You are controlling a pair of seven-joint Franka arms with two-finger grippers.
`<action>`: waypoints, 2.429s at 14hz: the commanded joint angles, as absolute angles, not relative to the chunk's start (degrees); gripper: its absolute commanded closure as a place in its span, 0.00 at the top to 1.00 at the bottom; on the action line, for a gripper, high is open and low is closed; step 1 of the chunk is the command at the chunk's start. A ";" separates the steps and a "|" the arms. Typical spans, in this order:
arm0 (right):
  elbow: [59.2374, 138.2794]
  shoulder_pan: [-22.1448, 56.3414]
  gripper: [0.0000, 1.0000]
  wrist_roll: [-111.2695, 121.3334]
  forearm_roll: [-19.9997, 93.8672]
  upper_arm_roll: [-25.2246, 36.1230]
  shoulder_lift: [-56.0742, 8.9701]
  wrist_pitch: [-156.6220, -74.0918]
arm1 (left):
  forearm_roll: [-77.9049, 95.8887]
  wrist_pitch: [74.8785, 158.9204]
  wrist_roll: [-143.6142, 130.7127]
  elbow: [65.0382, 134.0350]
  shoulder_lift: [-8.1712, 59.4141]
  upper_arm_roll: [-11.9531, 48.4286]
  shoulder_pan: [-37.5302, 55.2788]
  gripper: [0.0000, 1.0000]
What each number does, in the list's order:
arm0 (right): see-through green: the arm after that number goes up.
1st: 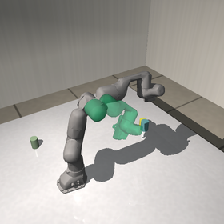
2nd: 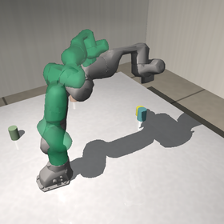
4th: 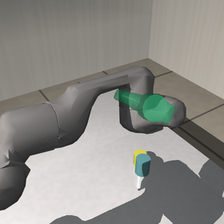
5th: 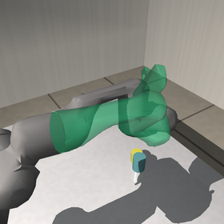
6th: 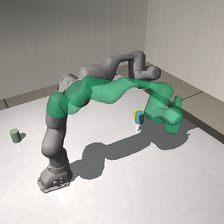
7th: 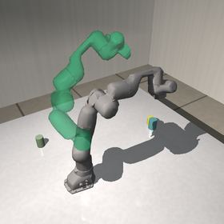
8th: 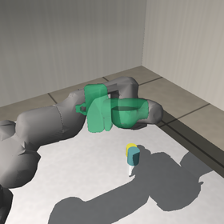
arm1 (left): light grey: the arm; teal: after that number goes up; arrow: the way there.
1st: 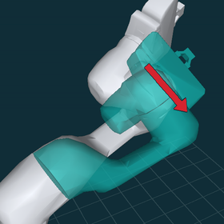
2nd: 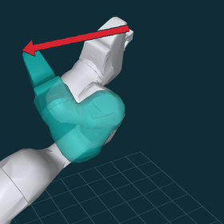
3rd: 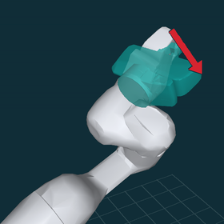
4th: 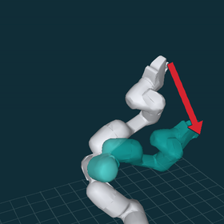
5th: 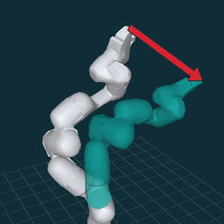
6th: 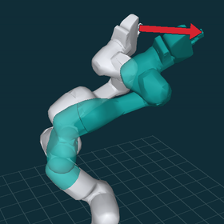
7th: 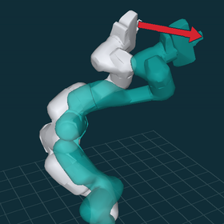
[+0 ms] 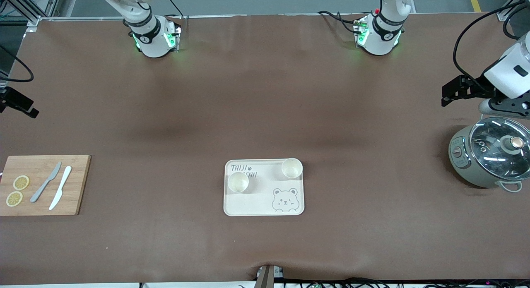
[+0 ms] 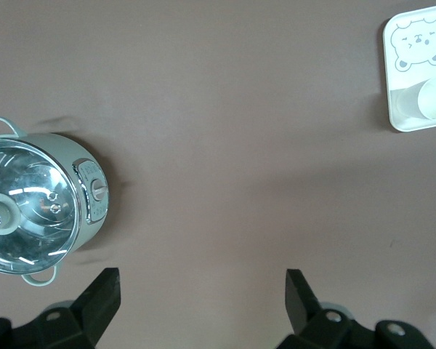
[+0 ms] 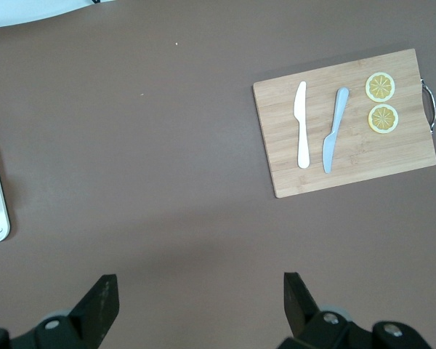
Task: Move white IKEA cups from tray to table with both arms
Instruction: 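Move the left gripper toward the white cups on the bear tray, then grasp a white cup with the left gripper while the right gripper approaches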
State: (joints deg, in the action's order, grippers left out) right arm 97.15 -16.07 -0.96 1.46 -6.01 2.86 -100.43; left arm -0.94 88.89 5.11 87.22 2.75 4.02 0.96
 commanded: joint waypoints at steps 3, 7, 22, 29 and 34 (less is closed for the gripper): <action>95.98 -17.14 1.00 -0.62 1.76 -6.86 2.37 -100.11 | -2.02 89.03 6.76 86.92 2.99 4.57 0.97 1.00; 95.98 -17.14 1.00 -0.62 1.76 -6.86 2.37 -100.19 | -1.76 90.43 3.53 83.44 8.23 4.92 3.33 1.00; 95.98 -16.61 1.00 -0.70 1.93 -7.21 -1.23 -105.91 | -1.85 111.88 -28.12 60.73 48.60 3.34 25.05 1.00; 94.58 -13.64 1.00 -1.93 6.86 -7.30 -1.41 -104.68 | -1.32 122.87 -30.23 71.27 47.64 3.96 26.27 1.00; 90.46 -7.85 1.00 -8.76 6.34 -7.47 -1.75 -102.40 | -1.76 122.96 -32.78 73.73 46.32 3.96 27.60 1.00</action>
State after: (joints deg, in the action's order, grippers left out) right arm 94.45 -10.49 -5.22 5.78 -7.63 -0.91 -104.51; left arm -0.97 122.17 -31.24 70.21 49.02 4.27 26.97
